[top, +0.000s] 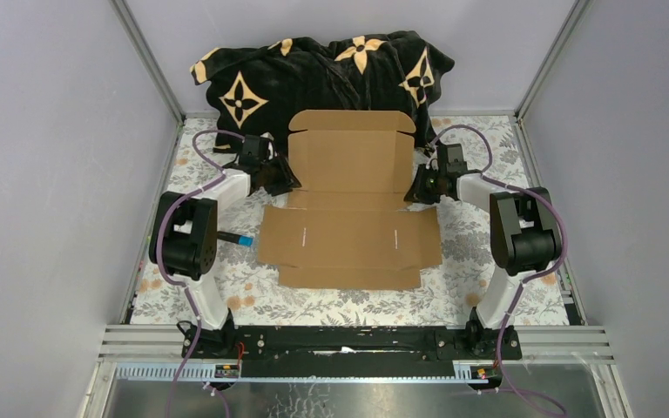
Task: Fold the paper box
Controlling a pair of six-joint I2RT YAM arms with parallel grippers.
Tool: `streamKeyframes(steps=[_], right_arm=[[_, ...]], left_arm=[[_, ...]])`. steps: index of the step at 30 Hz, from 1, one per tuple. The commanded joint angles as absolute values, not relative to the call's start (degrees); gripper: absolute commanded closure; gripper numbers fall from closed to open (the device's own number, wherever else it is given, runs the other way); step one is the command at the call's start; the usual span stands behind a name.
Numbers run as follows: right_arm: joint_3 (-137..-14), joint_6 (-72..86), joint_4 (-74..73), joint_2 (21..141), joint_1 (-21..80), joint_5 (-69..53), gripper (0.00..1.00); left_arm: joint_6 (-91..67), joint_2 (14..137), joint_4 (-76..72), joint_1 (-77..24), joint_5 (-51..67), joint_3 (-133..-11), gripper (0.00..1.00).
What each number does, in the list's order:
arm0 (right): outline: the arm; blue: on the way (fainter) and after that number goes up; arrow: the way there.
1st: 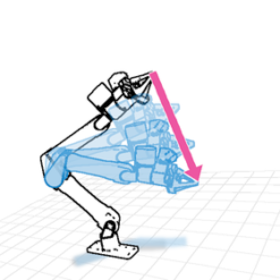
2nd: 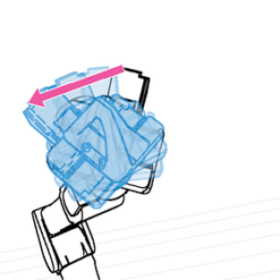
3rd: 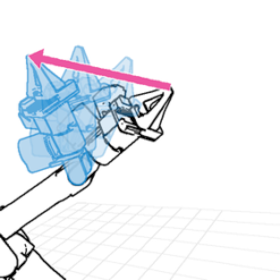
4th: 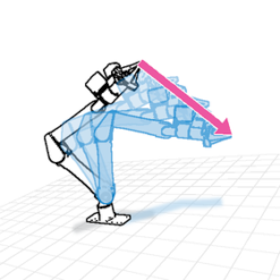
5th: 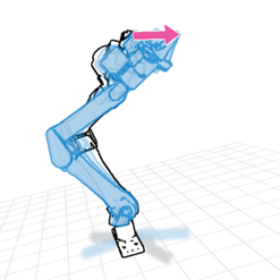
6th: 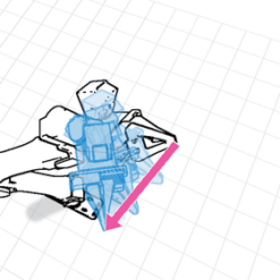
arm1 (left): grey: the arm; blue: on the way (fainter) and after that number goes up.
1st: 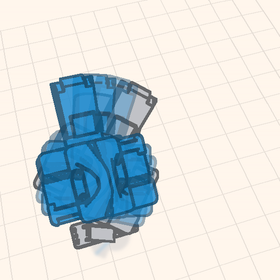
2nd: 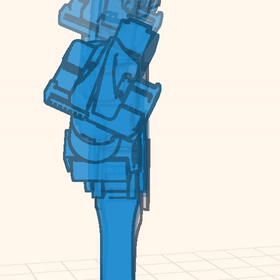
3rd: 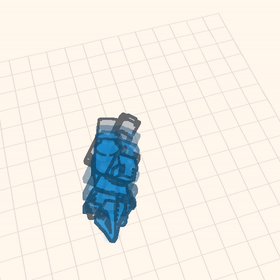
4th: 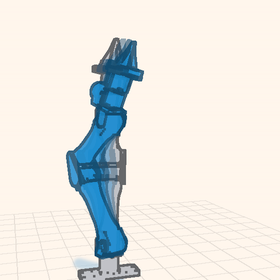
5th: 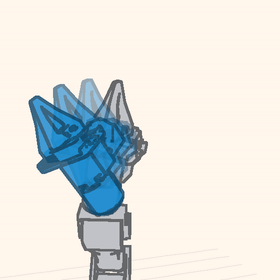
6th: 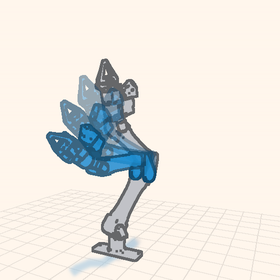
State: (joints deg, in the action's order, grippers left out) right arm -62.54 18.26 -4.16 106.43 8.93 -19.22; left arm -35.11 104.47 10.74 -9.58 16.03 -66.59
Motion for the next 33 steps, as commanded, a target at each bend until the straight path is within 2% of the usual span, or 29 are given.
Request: streamKeyframes(steps=[1, 8, 20, 33], right_arm=[[-59.94, 16.27, -7.37, 103.34, 9.04, -18.08, 0.80], [-57.24, 15.28, -8.52, 101.54, 9.29, -18.63, 0.80], [-53.81, 15.07, -9.18, 100.50, 11.99, -17.43, 0.80], [-47.77, 16.62, -10.11, 92.98, 14.15, -12.44, 0.80]], left_arm=[[-35.52, 102.12, 10.22, -11.43, 16.26, -67.80, 0.57], [-37.05, 104.32, 12.10, -17.61, 15.47, -74.93, 0.57], [-38.95, 116.98, 15.20, -28.61, 13.35, -91.52, 0.57], [-39.46, 121.94, 15.00, -31.71, 11.69, -93.11, 0.57]])
